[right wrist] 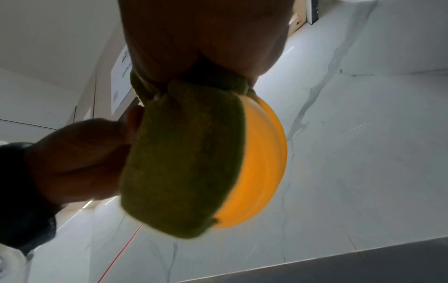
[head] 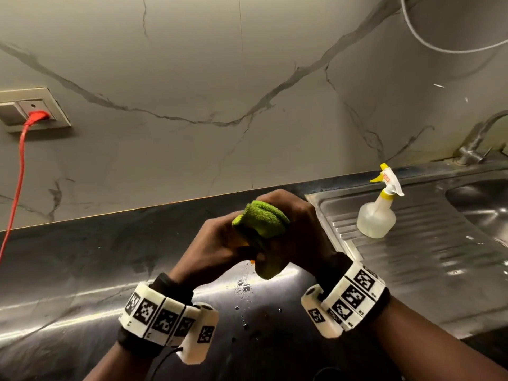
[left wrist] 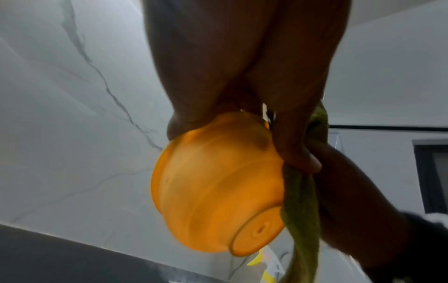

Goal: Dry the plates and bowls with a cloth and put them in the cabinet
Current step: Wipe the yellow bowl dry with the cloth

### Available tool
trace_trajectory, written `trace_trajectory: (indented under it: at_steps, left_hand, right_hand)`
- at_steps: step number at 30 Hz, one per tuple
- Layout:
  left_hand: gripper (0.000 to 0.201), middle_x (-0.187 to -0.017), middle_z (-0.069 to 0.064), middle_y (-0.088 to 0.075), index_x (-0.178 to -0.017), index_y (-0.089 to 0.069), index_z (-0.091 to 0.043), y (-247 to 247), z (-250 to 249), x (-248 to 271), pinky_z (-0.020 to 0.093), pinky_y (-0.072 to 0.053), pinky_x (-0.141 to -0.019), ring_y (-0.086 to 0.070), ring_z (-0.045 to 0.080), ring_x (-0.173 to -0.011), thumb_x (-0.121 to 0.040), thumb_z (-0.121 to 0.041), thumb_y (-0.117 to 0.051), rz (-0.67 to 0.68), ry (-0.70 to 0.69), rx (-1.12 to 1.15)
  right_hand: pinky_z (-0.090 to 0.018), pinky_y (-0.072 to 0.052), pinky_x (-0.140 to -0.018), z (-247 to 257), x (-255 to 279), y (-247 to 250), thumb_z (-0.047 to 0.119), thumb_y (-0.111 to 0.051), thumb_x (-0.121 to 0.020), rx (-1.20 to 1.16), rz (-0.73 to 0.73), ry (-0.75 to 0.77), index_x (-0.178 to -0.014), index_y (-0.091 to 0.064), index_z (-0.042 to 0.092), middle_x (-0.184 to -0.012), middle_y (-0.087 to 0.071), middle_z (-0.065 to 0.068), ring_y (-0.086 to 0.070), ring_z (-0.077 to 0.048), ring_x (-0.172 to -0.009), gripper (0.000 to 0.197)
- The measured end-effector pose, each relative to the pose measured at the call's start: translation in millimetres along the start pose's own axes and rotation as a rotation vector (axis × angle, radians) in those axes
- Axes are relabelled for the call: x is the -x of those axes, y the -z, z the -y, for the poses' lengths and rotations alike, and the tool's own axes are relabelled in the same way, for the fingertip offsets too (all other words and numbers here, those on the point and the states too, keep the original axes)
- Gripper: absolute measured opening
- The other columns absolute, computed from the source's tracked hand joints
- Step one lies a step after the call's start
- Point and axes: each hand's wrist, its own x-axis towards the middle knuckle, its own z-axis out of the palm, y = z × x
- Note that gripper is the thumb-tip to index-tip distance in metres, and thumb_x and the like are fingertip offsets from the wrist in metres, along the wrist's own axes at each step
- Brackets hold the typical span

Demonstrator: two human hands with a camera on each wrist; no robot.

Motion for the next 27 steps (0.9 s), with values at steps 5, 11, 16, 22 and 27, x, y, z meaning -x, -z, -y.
trace_trajectory:
  at_steps: [5,11,16,22,27]
  left_hand:
    - [0.054,-0.083,0.019,-0.057,-0.085,-0.063,-0.003,8,-3,4,0.046,-0.053,-0.068,-0.059,0.033,-0.078,-0.058,-0.04,-0.093,-0.077,-0.02,0.095]
    - [0.057,-0.081,-0.011,-0.06,-0.081,-0.064,-0.024,12,8,14,0.024,-0.053,-0.065,-0.064,0.009,-0.081,-0.043,-0.056,-0.094,-0.117,0.091,0.268]
    - [0.086,-0.109,0.0,-0.063,-0.114,-0.06,-0.013,14,5,13,0.039,-0.06,-0.077,-0.065,0.017,-0.101,-0.045,-0.052,-0.095,-0.121,0.177,0.082]
    - [0.032,-0.087,-0.017,-0.072,-0.092,-0.072,-0.034,-2,-11,2,0.02,-0.051,-0.069,-0.064,-0.002,-0.078,-0.065,-0.021,-0.083,-0.102,-0.1,-0.221]
    - [0.041,-0.085,0.0,-0.069,-0.091,-0.069,-0.012,3,-12,5,0.03,-0.052,-0.068,-0.066,0.015,-0.081,-0.058,-0.027,-0.088,-0.157,-0.092,0.025]
  right_hand:
    - [-0.027,-0.055,-0.075,-10,0,-4,0.038,-0.073,-0.083,-0.245,-0.092,-0.144,-0.1,-0.065,0.02,-0.095,-0.069,0.008,-0.067,-0.01,-0.086,0.026]
    - [-0.029,-0.056,-0.076,-11,17,-11,0.08,-0.078,-0.045,-0.739,-0.224,-0.6,-0.096,-0.064,0.02,-0.082,-0.072,0.015,-0.067,-0.006,-0.082,0.08]
    - [-0.025,-0.056,-0.07,-8,6,-5,0.072,-0.076,-0.059,-0.627,-0.233,-0.488,-0.093,-0.064,0.016,-0.08,-0.072,0.015,-0.067,-0.003,-0.077,0.066]
    - [-0.025,-0.053,-0.072,1,-3,-13,0.035,-0.069,-0.081,-0.003,-0.086,-0.008,-0.095,-0.071,0.003,-0.086,-0.07,-0.005,-0.064,-0.011,-0.08,0.034]
    - [-0.02,-0.053,-0.075,-4,-7,-12,0.035,-0.072,-0.081,-0.143,-0.141,-0.052,-0.103,-0.068,0.021,-0.095,-0.069,0.015,-0.066,-0.003,-0.086,0.027]
